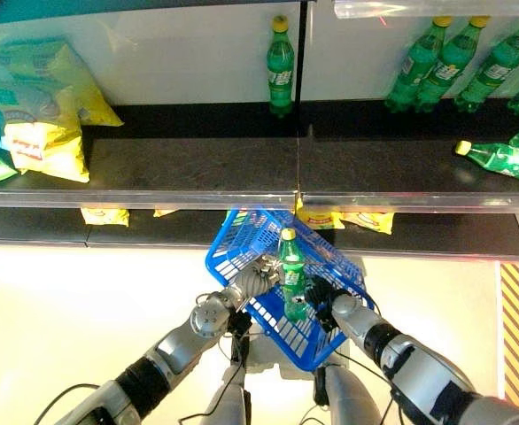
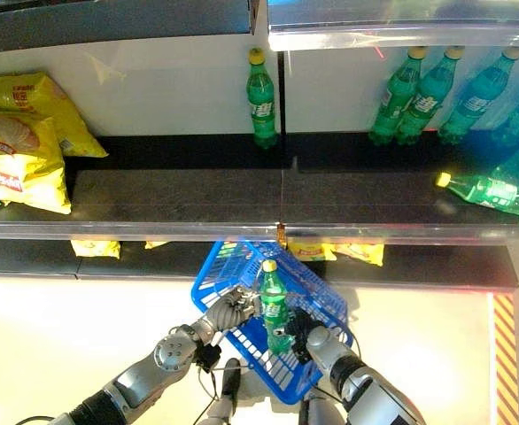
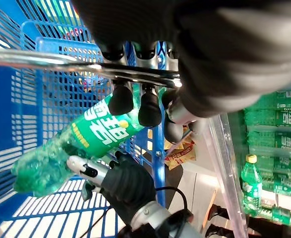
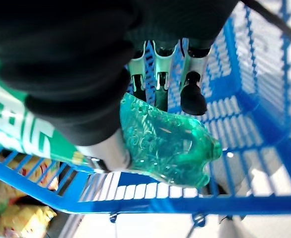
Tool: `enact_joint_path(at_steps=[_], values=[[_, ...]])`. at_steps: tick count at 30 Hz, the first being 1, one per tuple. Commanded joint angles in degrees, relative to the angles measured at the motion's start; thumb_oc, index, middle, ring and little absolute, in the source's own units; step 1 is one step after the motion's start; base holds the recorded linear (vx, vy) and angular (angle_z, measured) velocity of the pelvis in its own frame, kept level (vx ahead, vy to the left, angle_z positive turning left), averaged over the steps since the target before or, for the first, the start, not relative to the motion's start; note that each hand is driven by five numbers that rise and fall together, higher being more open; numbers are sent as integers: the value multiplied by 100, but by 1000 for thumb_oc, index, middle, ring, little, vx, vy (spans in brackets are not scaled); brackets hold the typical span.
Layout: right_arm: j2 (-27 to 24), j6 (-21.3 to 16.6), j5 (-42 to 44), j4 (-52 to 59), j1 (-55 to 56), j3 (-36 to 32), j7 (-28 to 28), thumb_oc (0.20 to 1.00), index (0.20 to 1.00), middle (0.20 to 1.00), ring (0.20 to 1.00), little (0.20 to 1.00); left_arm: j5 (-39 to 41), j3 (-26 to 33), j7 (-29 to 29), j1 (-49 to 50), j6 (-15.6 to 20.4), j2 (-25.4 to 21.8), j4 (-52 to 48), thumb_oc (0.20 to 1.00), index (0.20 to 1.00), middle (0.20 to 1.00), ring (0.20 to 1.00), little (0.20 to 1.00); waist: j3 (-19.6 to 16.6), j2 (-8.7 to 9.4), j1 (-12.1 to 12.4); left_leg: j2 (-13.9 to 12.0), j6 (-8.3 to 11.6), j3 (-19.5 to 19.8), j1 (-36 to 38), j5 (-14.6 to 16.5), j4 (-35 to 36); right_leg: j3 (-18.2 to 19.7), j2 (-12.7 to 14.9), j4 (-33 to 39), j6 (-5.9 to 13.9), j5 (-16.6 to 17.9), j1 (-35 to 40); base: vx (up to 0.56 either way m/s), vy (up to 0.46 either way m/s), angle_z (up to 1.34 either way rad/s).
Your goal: Pick up the snacks into the basket
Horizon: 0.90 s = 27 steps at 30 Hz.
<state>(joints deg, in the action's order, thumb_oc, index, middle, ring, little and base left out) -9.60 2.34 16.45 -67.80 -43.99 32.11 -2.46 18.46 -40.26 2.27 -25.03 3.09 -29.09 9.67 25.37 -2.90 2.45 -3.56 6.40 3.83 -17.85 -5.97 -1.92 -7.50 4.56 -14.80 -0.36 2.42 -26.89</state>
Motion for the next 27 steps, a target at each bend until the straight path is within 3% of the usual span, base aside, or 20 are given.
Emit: enact_joint_path(at_steps=[1, 4, 6, 7, 27], values=[[-47, -351, 997, -67, -759, -669, -233, 200, 200, 200, 200, 200, 252, -264, -220, 144, 462, -238, -1377, 200, 200, 200, 200, 200, -183, 37, 43, 197, -222, -62, -243, 203, -210, 369, 361, 39, 787, -295, 80, -1, -1, 9], [-43, -379, 1031, -115, -948, -685, -314, 200, 200, 200, 200, 200, 288, -347, -251, 114, 458, -241, -1357, 200, 200, 200, 200, 200, -162, 28, 62, 208, -225, -65, -272, 200, -224, 367, 364, 27, 786, -293, 56, -9, 3, 8], [-21, -357, 1049, -208, -1028, -709, -342, 812, 812, 812, 812, 812, 278, -430, -266, 83, 430, -207, -1316, 200, 200, 200, 200, 200, -148, 26, 76, 217, -239, -65, -278, 204, -233, 363, 366, 30, 781, -288, 52, -5, 8, 7], [30, -377, 976, -234, -1104, -665, -409, 1000, 1000, 1000, 1000, 1000, 269, -472, -262, 47, 425, -202, -1317, 200, 200, 200, 200, 200, -141, 17, 84, 220, -246, -62, -280, 207, -237, 368, 369, 17, 781, -289, 39, 0, 0, 0], [125, -305, 171, -426, -1067, -440, -464, 1000, 1000, 1000, 1000, 1000, 285, -473, -223, 95, 421, -278, -1462, 200, 200, 200, 200, 200, -170, 30, 79, 259, -265, -66, -333, 227, -287, 388, 381, -7, 779, -266, 4, 0, 0, 0]])
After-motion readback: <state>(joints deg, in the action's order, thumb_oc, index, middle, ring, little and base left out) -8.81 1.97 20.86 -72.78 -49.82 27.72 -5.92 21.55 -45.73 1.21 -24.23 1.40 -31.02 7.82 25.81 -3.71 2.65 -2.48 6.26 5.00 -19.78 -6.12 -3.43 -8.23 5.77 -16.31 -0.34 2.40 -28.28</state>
